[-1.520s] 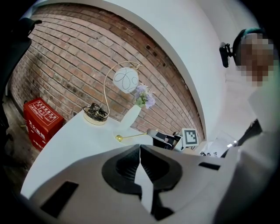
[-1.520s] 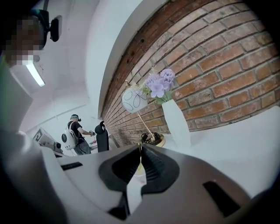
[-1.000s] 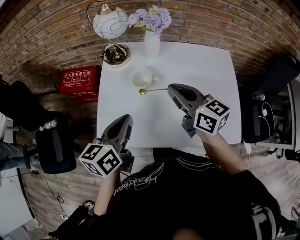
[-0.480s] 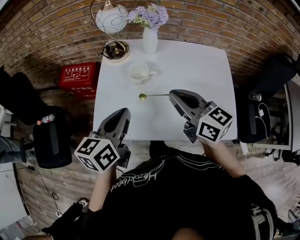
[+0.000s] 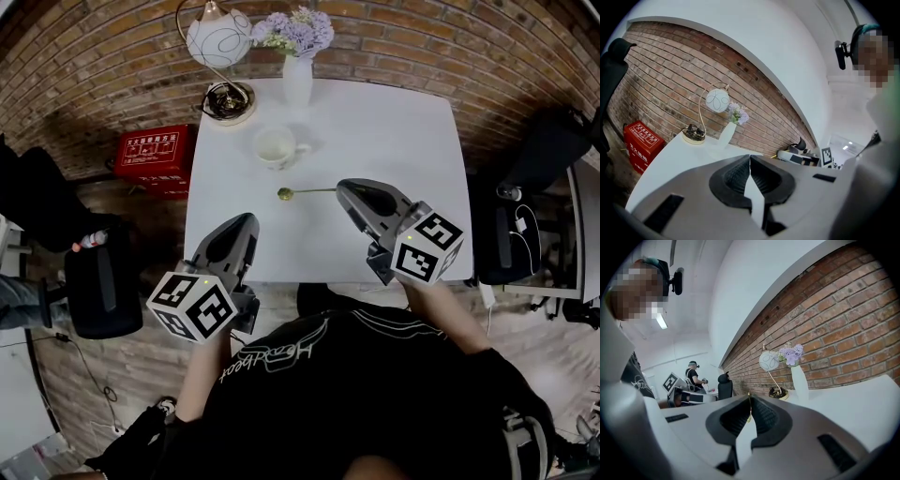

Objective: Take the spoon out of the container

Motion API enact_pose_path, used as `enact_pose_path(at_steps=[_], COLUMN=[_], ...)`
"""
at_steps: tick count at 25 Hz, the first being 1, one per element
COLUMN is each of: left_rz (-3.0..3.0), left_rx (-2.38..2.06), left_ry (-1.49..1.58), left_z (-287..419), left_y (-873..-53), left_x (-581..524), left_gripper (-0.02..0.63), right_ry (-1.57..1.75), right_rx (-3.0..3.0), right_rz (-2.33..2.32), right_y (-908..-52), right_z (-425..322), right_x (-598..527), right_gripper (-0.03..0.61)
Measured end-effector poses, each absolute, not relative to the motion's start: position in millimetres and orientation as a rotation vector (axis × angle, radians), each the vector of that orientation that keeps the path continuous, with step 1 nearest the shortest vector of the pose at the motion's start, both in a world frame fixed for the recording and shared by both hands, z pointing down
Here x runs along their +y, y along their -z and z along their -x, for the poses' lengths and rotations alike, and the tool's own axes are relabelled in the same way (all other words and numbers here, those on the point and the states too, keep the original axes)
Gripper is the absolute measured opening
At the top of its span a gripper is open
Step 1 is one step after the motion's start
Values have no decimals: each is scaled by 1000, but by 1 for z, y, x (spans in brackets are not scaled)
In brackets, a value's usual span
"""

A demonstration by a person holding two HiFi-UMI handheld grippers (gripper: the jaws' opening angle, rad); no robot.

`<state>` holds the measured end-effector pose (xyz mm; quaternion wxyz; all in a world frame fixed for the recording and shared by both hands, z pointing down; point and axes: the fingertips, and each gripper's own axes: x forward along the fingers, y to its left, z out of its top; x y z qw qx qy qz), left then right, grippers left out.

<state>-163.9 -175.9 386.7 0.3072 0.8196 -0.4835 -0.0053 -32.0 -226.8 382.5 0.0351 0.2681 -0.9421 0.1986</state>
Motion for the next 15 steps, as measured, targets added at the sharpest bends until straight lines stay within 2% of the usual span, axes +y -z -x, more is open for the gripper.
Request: enact_pose_path(at_steps=[15], left_rz=[-2150], left_rx=[-1297], left_ry=[2], left_z=[168], left_y=[-389], left_x=[-196], left_gripper=[5], right_ry=[-622], right_rx=[-2884], right_rz=[-824], right_y=[-385], right_z=[29], right_x=[-248], right_gripper=[0])
